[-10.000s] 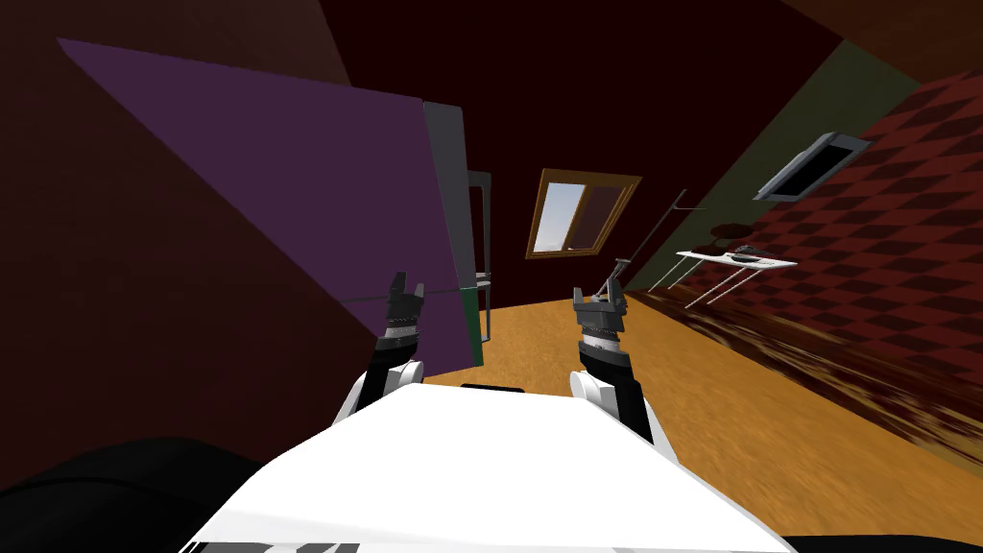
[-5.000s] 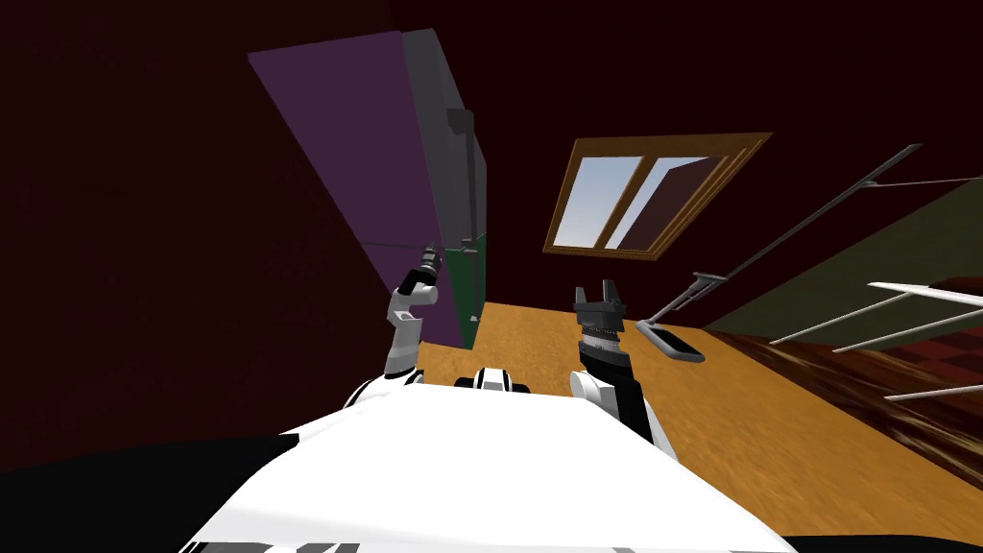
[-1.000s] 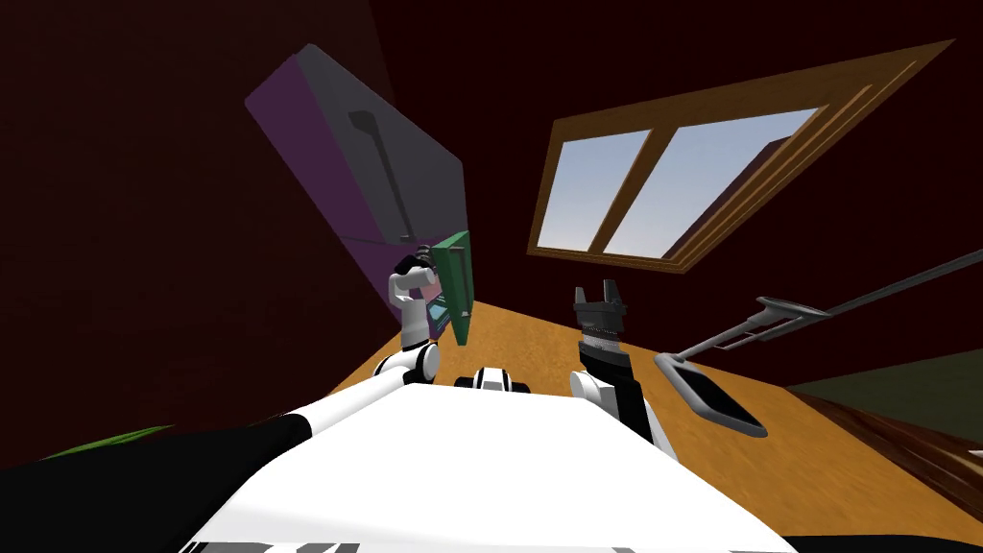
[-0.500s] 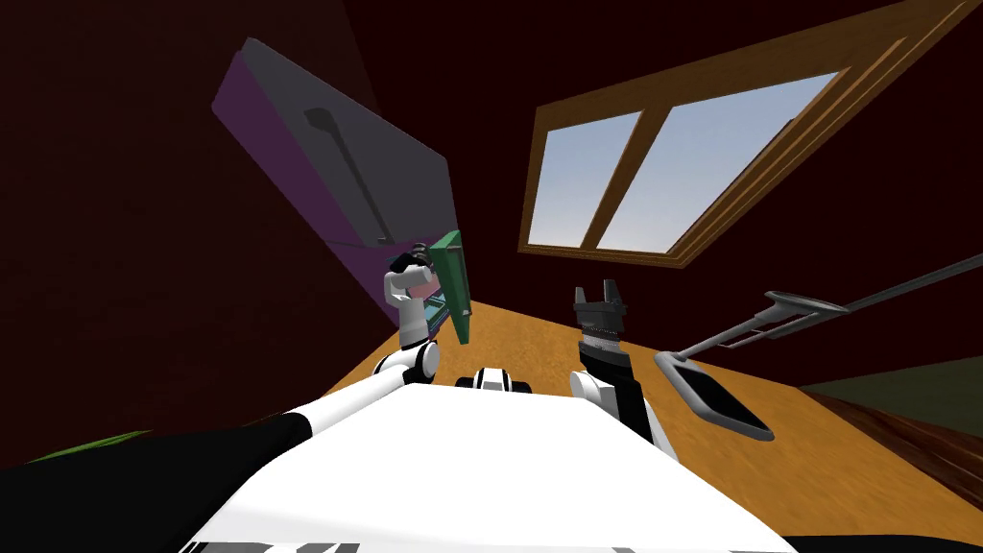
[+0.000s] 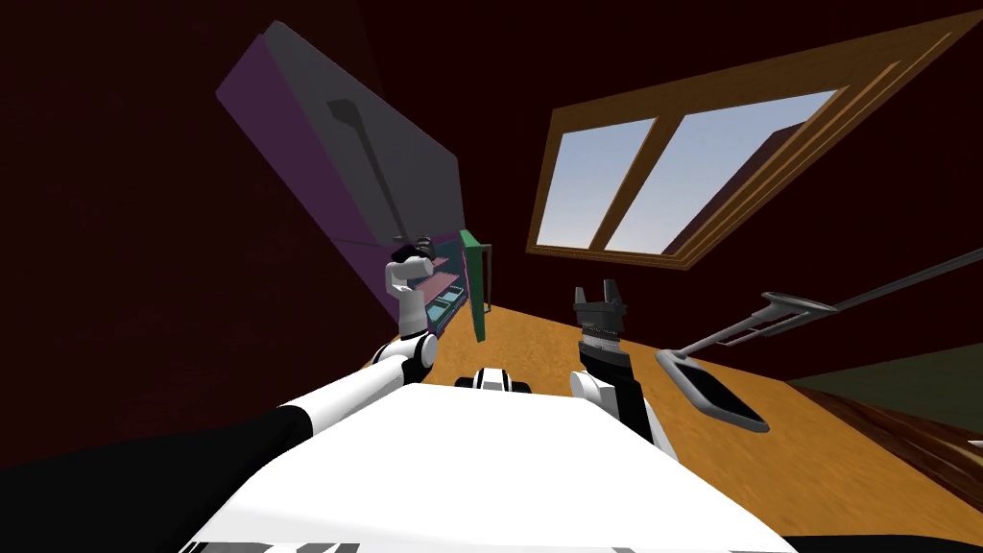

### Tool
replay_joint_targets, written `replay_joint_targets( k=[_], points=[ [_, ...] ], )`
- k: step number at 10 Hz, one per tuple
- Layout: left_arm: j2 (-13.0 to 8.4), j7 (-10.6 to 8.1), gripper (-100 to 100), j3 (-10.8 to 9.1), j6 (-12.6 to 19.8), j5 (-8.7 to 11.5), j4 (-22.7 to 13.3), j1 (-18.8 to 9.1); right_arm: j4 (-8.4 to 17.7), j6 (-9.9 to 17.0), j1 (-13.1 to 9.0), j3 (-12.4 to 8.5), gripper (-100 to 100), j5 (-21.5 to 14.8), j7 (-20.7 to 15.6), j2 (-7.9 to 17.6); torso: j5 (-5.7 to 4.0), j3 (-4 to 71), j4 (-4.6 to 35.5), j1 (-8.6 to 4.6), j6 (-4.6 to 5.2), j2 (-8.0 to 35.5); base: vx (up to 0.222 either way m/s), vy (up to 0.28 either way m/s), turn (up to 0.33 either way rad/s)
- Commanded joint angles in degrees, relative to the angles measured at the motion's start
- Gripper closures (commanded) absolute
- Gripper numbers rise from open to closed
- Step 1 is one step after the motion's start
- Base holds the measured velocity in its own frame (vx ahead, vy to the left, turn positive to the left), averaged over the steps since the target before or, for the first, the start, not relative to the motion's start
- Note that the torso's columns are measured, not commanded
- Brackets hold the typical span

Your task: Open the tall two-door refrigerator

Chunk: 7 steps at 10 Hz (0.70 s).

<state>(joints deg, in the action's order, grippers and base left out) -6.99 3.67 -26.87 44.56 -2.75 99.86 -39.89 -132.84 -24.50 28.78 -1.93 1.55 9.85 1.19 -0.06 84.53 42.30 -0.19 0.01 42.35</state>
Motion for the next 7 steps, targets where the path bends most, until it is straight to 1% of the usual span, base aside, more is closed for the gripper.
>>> replay_joint_targets(
  k=[1,3,4,7],
  points=[
    [-0.2,-0.1,-100,1.02,2.8,1.1,0.1,-1.4,0.0,0.0,0.0,0.0,0,0.0,0.0,0.0,-0.02,0.0,0.0,-0.05,0.0,0.0,-0.012,0.142,-0.022],
    [-0.3,-0.31,-100,2.31,5.3,2.5,-1.0,-3.4,0.0,0.0,0.0,0.0,0,0.0,0.0,0.0,0.05,0.0,0.0,0.17,0.0,-0.1,-0.008,0.188,-0.044],
    [-0.4,-0.36,-100,2.6,5.9,2.8,-1.2,-3.9,0.0,0.0,0.0,0.0,0,0.0,0.0,0.0,0.11,0.1,0.0,0.34,-0.01,-0.1,-0.024,0.191,-0.027],
    [-1.0,-0.62,-100,4.2,9.0,4.4,-2.5,-6.4,0.0,0.0,0.0,0.0,0,0.0,0.0,0.0,0.05,0.1,0.0,0.16,0.0,-0.1,-0.008,0.178,-0.032]
  ],
)
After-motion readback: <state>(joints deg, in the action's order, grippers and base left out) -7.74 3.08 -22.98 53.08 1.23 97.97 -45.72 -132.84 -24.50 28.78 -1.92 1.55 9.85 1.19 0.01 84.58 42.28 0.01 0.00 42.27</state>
